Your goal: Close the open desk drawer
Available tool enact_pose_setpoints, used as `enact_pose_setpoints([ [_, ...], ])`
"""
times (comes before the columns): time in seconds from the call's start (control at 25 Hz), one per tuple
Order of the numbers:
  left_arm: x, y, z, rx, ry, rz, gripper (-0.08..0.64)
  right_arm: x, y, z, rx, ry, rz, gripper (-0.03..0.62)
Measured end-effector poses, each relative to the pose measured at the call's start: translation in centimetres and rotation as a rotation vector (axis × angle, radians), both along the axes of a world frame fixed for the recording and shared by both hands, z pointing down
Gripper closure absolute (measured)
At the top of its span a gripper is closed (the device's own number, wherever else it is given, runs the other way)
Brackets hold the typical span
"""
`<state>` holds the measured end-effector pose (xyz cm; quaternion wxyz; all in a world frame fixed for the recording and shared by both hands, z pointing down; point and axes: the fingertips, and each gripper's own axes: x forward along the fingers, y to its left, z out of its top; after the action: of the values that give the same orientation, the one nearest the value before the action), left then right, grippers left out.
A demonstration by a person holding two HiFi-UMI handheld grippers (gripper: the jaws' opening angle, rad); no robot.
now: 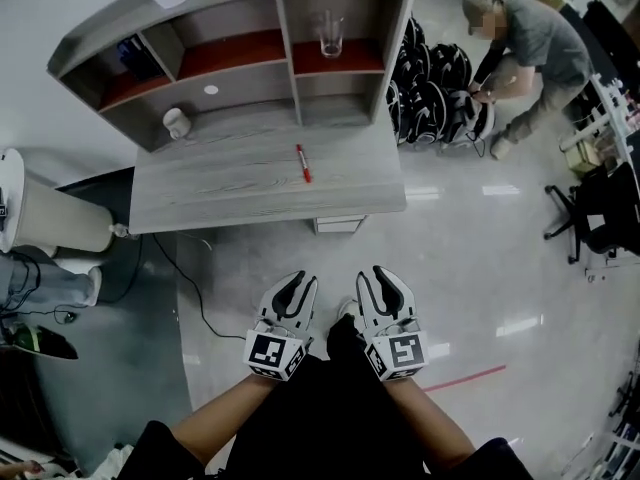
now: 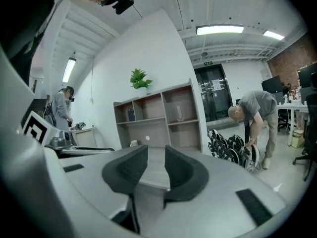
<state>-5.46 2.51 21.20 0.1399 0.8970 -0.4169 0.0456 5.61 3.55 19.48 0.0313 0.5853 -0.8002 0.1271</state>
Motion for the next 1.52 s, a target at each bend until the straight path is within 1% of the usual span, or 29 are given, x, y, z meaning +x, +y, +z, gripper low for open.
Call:
enact_pose_setpoints([
  [0.04, 0.0, -0.4, -0.7, 0.008, 0.003, -0.008, 0.473, 0.1, -0.3, -0.9, 0.022, -0.005, -0.011, 0.478],
  [0.12, 0.2, -1.0, -2.0, 0.024, 0.015, -0.029, 0.511, 0.2, -1.1, -2.1, 0.054, -0.009, -0.044, 0.520],
  [0.16, 0.3, -1.4, -2.5, 0.031, 0.019, -0.043, 0.529, 0.2, -1.7, -2.4, 0.062, -0.014, -0.061, 0.528],
  [0.24, 0.6, -2.3, -3.2, 0.034, 0.021, -0.075, 0.546, 0.3, -2.8, -3.0, 0.075, -0.024, -0.099, 0.565],
  [0.36, 2.0, -2.8, -4.2, 0.031, 0.046, -0.107, 0.546, 1.0, -3.5, -4.4, 0.095, -0.008, -0.139, 0.574],
  [0.48, 3.5, -3.6, -5.8, 0.073, 0.066, -0.111, 0.546, 2.2, -4.2, -5.1, 0.092, 0.010, -0.113, 0.574],
  [0.56, 4.0, -3.9, -6.6, 0.099, 0.059, -0.100, 0.546, 2.8, -4.2, -5.2, 0.088, 0.027, -0.082, 0.574],
  [0.72, 4.7, -4.4, -7.3, 0.114, 0.052, -0.079, 0.546, 3.1, -3.9, -6.0, 0.103, 0.043, -0.045, 0.575],
  [0.84, 5.0, -4.5, -7.6, 0.129, 0.040, -0.090, 0.546, 3.3, -3.5, -6.5, 0.114, 0.070, -0.041, 0.574],
  [1.0, 4.7, -4.7, -7.7, 0.140, 0.024, -0.117, 0.546, 3.5, -3.4, -7.0, 0.130, 0.081, -0.026, 0.574],
  [1.2, 5.0, -4.6, -8.0, 0.164, 0.010, -0.116, 0.546, 3.8, -3.8, -7.0, 0.132, 0.086, -0.017, 0.574],
  [1.36, 5.0, -4.5, -8.3, 0.187, -0.005, -0.110, 0.546, 3.8, -3.7, -6.2, 0.111, 0.081, -0.018, 0.575],
  [1.52, 3.9, -4.8, -8.0, 0.180, -0.010, -0.124, 0.546, 3.1, -3.4, -5.3, 0.091, 0.083, -0.032, 0.575],
])
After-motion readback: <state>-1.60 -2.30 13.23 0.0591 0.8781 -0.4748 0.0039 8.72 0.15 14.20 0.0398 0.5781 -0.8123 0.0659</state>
